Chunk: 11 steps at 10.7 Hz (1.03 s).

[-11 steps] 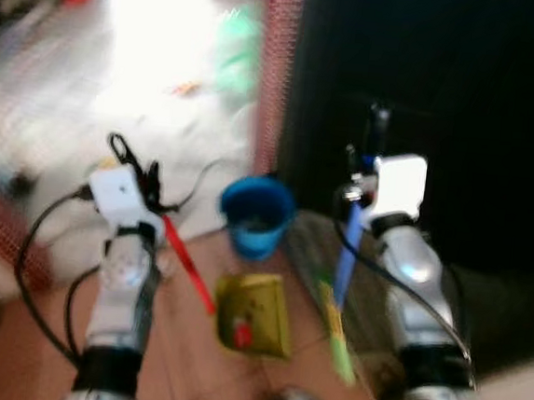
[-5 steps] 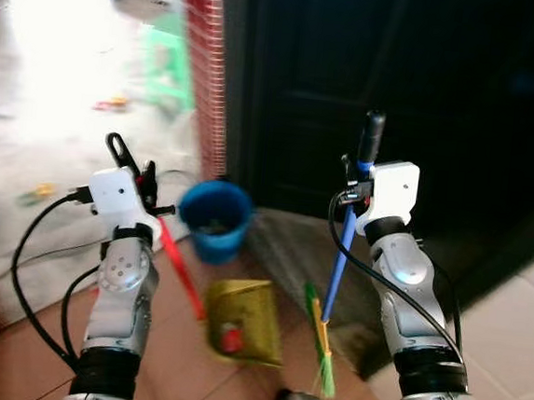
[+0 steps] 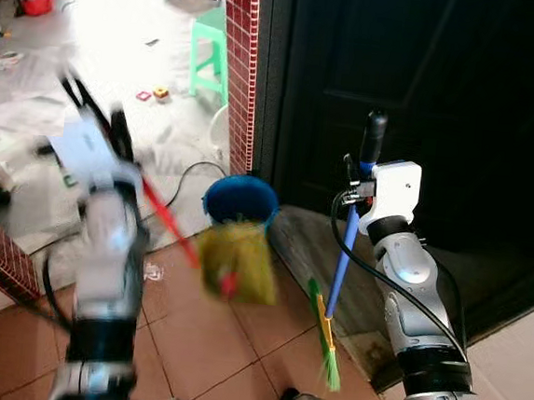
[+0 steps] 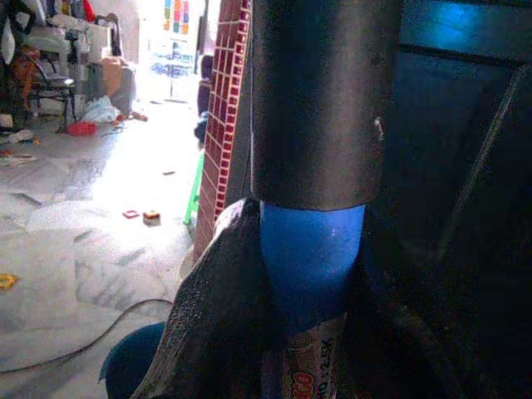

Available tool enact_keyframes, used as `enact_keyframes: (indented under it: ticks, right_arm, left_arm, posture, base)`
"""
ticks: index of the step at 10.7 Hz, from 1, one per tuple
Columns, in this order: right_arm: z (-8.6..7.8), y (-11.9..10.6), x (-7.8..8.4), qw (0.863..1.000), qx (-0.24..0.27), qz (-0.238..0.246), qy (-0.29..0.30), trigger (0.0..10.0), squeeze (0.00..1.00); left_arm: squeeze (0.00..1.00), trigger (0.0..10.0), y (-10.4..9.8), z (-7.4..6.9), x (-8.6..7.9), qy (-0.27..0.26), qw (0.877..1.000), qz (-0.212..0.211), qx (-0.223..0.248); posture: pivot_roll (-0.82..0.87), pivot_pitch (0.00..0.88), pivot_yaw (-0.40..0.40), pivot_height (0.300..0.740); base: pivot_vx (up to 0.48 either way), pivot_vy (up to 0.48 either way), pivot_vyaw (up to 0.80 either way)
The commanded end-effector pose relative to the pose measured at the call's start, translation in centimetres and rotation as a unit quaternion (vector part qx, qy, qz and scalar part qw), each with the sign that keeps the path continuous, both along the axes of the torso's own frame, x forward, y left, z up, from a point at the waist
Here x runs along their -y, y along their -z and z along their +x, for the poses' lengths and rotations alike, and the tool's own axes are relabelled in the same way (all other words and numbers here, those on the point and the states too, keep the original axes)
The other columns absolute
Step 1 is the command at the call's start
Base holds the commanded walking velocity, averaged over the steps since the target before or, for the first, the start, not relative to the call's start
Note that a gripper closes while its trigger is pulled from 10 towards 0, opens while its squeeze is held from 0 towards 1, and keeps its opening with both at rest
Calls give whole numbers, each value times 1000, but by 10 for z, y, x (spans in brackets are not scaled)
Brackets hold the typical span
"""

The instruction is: Sweep floor

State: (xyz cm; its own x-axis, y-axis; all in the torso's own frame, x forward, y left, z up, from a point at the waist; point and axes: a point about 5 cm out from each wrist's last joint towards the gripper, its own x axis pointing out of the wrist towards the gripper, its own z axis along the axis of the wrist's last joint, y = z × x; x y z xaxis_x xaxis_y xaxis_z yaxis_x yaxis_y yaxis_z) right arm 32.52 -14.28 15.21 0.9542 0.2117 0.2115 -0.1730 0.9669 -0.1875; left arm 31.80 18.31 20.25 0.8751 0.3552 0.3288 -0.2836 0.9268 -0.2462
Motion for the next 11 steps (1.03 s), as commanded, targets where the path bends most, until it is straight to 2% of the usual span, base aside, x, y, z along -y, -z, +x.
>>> enact_keyframes:
  ticks: [1, 3, 6, 7, 11]
  right_arm:
    - [1, -7, -2, 1000, 16, -2, -6, 10000, 0]
    - [2, -6, -3, 1000, 14, -1, -7, 10000, 0]
    - [2, -6, -6, 1000, 17, -3, -15, 10000, 0]
    - [2, -6, -6, 1000, 17, -2, -16, 10000, 0]
    - [-1, -5, -9, 1000, 15, 1, -23, 10000, 0]
  left_arm:
    - [0, 10000, -39, -2, -5, -9, 997, -4, 74]
    - [0, 10000, -58, 0, -14, -25, 995, 1, 95]
    - [0, 10000, -64, 6, -26, -54, 993, 32, 102]
    - [0, 10000, -65, 10, -32, -67, 992, 31, 104]
    - [0, 10000, -62, 15, -36, -85, 990, 42, 102]
  posture:
    - [-121, 45, 30, 740]
    - [-119, 41, 35, 740]
    - [-122, 38, 33, 740]
    - [-125, 39, 34, 740]
    - [-137, 40, 39, 740]
  base:
    - [0, 0, 0]
    - [0, 0, 0]
    - [0, 0, 0]
    - [240, 0, 0]
    - [442, 0, 0]
